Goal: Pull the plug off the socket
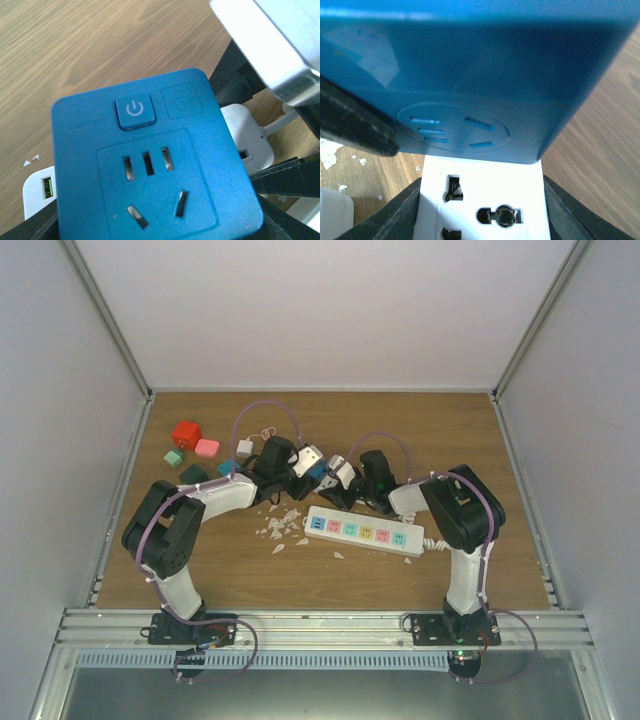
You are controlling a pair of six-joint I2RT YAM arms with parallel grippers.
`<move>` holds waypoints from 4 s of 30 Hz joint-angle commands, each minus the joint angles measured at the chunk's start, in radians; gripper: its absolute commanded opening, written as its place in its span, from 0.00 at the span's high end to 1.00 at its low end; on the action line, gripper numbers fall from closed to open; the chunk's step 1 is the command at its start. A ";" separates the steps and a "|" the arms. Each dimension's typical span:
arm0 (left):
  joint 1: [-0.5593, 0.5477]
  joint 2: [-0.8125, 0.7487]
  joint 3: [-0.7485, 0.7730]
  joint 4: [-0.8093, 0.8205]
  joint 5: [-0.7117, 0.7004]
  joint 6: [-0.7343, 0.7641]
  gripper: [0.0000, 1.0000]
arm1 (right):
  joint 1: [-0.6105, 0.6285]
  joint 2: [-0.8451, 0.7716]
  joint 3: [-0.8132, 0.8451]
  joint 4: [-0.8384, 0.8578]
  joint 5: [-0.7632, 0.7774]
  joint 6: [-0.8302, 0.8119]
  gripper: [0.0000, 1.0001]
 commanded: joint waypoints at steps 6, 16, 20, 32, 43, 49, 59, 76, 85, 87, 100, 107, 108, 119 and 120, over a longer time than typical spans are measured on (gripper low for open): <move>0.020 -0.074 0.094 0.032 0.240 -0.069 0.81 | -0.013 0.050 0.012 -0.041 0.073 0.002 0.98; -0.021 -0.084 0.032 0.060 0.045 0.064 0.85 | -0.012 0.051 0.016 -0.046 0.078 0.003 0.98; 0.011 -0.117 0.049 0.003 0.059 0.071 0.85 | -0.015 0.053 0.026 -0.072 0.042 -0.009 0.96; 0.148 -0.203 0.249 -0.609 0.111 0.472 0.80 | -0.014 0.094 0.255 -0.452 -0.049 -0.169 0.85; 0.215 -0.250 0.237 -1.028 0.017 0.796 0.78 | -0.014 0.136 0.430 -0.733 -0.113 -0.206 0.81; 0.252 -0.265 0.183 -1.180 -0.121 0.909 0.78 | -0.012 0.137 0.471 -0.837 -0.064 -0.254 0.81; 0.275 -0.267 0.071 -1.218 -0.311 0.941 0.76 | -0.026 0.097 0.384 -0.895 0.024 -0.361 0.81; 0.279 -0.129 0.040 -1.262 -0.536 0.904 0.69 | -0.201 -0.071 0.130 -0.911 0.057 -0.534 0.81; 0.279 -0.051 0.092 -1.277 -0.554 0.878 0.39 | -0.317 -0.132 0.053 -0.938 0.055 -0.635 0.80; 0.278 -0.047 0.096 -1.275 -0.545 0.879 0.30 | -0.328 -0.138 0.056 -0.948 0.045 -0.654 0.78; 0.283 -0.128 0.260 -1.328 -0.381 0.907 0.01 | -0.311 -0.195 0.060 -1.029 -0.048 -0.710 0.48; 0.321 -0.185 0.448 -1.292 -0.216 0.911 0.01 | -0.313 -0.271 0.168 -1.080 -0.096 -0.652 0.15; 0.326 -0.192 0.465 -1.275 -0.197 0.905 0.01 | -0.314 -0.280 0.192 -1.092 -0.107 -0.643 0.12; 0.438 -0.237 0.705 -1.173 0.182 0.763 0.01 | -0.324 -0.440 0.424 -1.178 -0.191 -0.509 0.00; 0.449 -0.238 0.718 -1.149 0.214 0.730 0.01 | -0.324 -0.455 0.441 -1.177 -0.187 -0.492 0.00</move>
